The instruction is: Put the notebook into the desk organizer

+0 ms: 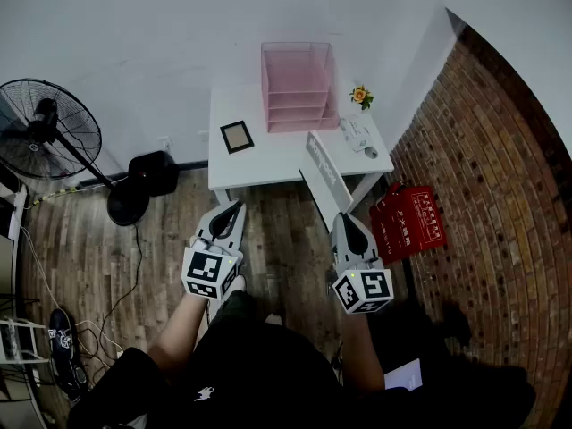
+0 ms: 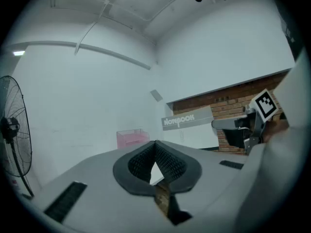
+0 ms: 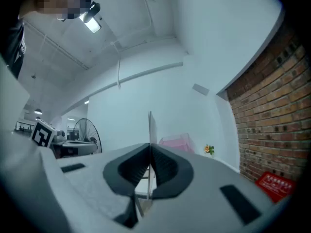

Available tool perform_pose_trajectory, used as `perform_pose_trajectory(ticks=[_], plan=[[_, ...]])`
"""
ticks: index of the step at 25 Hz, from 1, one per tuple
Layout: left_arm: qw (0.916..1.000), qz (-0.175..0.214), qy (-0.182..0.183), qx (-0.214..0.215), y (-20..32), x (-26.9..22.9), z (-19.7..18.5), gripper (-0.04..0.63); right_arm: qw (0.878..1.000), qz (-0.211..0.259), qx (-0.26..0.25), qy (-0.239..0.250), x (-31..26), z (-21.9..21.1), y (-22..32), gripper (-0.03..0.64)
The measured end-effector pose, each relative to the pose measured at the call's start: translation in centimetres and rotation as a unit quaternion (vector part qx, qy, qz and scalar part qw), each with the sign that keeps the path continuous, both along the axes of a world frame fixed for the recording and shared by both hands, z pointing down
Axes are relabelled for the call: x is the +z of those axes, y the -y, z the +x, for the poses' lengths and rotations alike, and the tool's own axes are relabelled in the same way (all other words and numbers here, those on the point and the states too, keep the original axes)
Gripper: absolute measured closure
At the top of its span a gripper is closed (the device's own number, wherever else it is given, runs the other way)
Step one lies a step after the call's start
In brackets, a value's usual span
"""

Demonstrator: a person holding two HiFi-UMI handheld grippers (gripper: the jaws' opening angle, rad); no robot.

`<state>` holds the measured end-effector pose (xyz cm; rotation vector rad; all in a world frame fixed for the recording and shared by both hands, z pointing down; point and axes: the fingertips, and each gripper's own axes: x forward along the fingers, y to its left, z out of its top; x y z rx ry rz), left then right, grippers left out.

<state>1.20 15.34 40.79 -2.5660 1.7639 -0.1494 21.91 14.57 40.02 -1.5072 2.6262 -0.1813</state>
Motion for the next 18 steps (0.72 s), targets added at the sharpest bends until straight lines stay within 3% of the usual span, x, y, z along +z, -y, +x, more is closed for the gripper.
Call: perform_pose_trajectory(ticks=[10,18], plan=[[1.0000,-0.007,-0.002,-0.003,2.1,0.3,-0.4,0.591,1.000,-0.008,-0.006,0.014,0.4,-0.2,2.2,0.607],[0.9994,-0.017,-0.020,0.025,5.6,0.6,-1.6,0.592,1.000,-0.019,-0.003,0.018,0.8,-2.0,5.7,0.607]])
